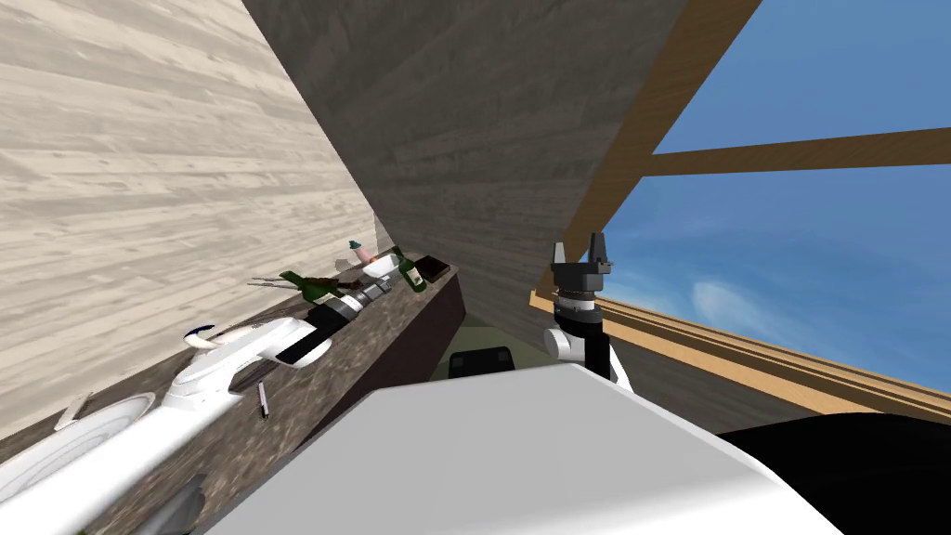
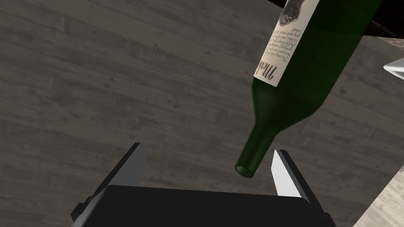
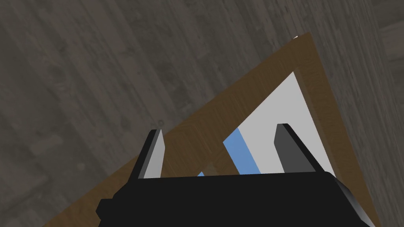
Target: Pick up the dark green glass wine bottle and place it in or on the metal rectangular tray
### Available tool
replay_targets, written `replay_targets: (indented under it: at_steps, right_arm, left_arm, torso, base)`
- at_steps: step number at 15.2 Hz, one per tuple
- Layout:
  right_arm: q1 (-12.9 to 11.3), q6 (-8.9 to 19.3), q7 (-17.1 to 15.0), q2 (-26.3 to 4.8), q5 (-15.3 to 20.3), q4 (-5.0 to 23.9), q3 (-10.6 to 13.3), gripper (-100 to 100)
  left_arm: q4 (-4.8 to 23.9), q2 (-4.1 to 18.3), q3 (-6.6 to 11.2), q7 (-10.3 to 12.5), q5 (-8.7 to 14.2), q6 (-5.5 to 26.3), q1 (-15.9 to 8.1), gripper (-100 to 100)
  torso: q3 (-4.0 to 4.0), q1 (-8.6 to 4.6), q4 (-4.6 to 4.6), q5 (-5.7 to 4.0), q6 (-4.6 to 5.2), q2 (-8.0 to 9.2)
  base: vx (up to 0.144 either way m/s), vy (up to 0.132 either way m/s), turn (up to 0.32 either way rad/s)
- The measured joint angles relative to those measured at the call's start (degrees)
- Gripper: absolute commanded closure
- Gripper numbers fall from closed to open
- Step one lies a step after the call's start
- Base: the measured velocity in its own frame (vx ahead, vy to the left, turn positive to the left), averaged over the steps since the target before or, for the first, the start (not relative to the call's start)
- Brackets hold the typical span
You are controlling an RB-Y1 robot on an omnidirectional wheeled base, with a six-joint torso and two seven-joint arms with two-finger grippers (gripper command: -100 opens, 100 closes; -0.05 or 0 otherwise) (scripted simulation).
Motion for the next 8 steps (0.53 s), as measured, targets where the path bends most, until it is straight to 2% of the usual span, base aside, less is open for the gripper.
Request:
replay_targets:
  at_steps: [5,8]
  right_arm:
    - [0.0,0.0,0.0,0.0,0.0,0.0,0.0,0]
    - [0.0,0.0,0.0,0.0,0.0,0.0,0.0,0]
  left_arm:
    - [1.9,5.9,-0.87,0.2,-1.4,1.0,-0.6,-100]
    - [3.0,8.5,-1.19,0.1,-2.1,1.2,-0.7,-100]
  torso:
    - [0.0,-0.01,0.0,-0.01,0.01,-0.01]
    - [0.0,-0.01,0.0,0.0,-0.01,0.01]
  base:
    - [0.06,0.006,-0.081]
    - [0.057,0.007,-0.078]
